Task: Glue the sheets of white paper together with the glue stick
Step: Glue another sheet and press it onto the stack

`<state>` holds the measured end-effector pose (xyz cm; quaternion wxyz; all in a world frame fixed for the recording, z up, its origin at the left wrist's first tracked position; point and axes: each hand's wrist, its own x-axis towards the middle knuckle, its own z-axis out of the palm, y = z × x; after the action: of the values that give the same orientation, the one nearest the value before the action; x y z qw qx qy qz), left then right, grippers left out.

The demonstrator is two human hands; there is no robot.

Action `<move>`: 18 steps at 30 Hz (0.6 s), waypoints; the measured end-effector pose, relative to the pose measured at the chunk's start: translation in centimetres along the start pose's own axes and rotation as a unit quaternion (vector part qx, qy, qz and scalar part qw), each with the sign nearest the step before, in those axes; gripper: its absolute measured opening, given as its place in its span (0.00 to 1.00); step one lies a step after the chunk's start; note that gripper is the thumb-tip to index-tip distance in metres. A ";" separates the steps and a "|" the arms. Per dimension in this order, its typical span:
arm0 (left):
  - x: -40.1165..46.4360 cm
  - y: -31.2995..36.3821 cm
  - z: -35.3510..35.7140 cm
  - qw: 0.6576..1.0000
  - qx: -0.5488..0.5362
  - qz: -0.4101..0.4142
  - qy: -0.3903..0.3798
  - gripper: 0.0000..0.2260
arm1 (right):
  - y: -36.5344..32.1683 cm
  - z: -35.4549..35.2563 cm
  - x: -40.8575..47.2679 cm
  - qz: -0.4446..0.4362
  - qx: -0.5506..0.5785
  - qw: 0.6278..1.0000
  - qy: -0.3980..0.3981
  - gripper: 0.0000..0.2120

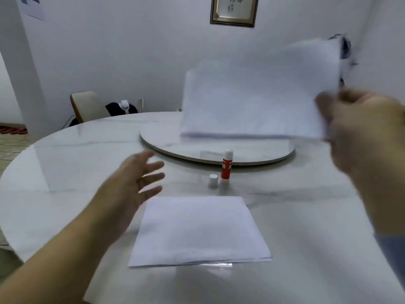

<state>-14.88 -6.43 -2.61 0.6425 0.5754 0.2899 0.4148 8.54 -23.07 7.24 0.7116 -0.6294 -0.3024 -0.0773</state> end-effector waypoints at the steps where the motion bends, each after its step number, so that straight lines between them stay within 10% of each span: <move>1: -0.3 0.7 -0.3 0.996 -0.080 0.001 -0.027 0.14 | 0.7 0.5 -1.8 0.027 0.026 0.998 -0.042 0.03; 9: -1.8 0.4 -0.7 0.993 0.114 0.011 0.032 0.15 | 7.0 1.9 -9.2 0.216 0.018 0.963 -0.161 0.03; 18: -1.0 -3.0 -1.9 0.964 0.264 0.007 0.014 0.31 | 8.9 1.7 -10.6 0.163 -0.128 0.957 -0.201 0.10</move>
<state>-16.38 -6.31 -5.94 0.4602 0.7209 0.3943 0.3363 3.85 -22.53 -5.88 0.5525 -0.7586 -0.3201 0.1295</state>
